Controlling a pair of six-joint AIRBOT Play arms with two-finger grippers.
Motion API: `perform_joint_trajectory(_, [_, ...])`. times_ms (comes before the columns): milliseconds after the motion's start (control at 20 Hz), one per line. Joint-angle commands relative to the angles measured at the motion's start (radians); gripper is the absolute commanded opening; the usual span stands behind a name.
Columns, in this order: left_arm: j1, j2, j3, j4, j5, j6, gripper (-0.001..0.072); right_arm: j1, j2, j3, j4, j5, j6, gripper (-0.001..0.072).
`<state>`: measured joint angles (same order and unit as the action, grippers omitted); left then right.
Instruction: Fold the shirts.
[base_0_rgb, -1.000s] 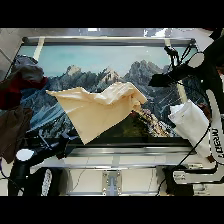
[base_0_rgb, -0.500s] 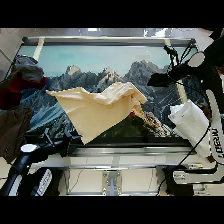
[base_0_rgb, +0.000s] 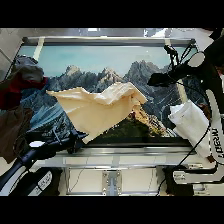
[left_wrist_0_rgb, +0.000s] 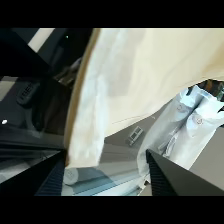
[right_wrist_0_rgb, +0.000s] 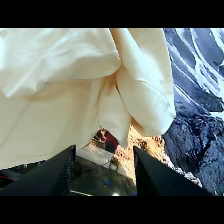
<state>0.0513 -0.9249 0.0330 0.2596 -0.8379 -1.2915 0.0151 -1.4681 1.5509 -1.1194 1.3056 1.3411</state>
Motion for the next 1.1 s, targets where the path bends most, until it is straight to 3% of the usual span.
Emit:
perform_joint_trajectory(0, [-0.1,-0.03,0.0,-0.125,0.133,0.018,0.035,0.0,0.0,0.0,-0.002,0.0,0.0,0.0409])
perform_joint_trajectory(50, [-0.1,-0.03,0.0,-0.152,0.146,0.029,0.0165,0.0,0.0,0.0,-0.003,0.0,0.0,0.0409])
perform_joint_trajectory(100, [-0.099,-0.03,0.0,-0.185,0.15,0.066,0.0046,0.0,0.0,0.0,-0.007,0.0,0.0,0.0409])
perform_joint_trajectory(150, [-0.099,-0.03,0.0,-0.232,0.149,0.118,0.0012,0.0,0.0,0.0,-0.013,0.0,0.0,0.0409])
perform_joint_trajectory(400, [-0.093,0.012,0.022,-0.479,0.138,0.308,0.001,-0.005,0.0,-0.005,-0.174,0.053,0.0,0.0409])
perform_joint_trajectory(550, [-0.047,0.116,0.05,-0.477,0.139,0.313,0.001,-0.04,-0.002,-0.096,-0.188,0.05,0.0,0.0414])
perform_joint_trajectory(700, [0.0,0.212,0.05,-0.469,0.14,0.312,0.001,-0.043,-0.015,-0.254,-0.089,-0.092,0.0,0.0529])
perform_joint_trajectory(850, [0.006,0.24,0.05,-0.469,0.141,0.312,0.0009,0.009,-0.063,-0.344,0.069,-0.298,-0.038,0.0529])
perform_joint_trajectory(1050, [0.006,0.24,0.05,-0.469,0.143,0.312,0.0009,0.09,-0.13,-0.346,0.069,-0.512,-0.045,0.0526])
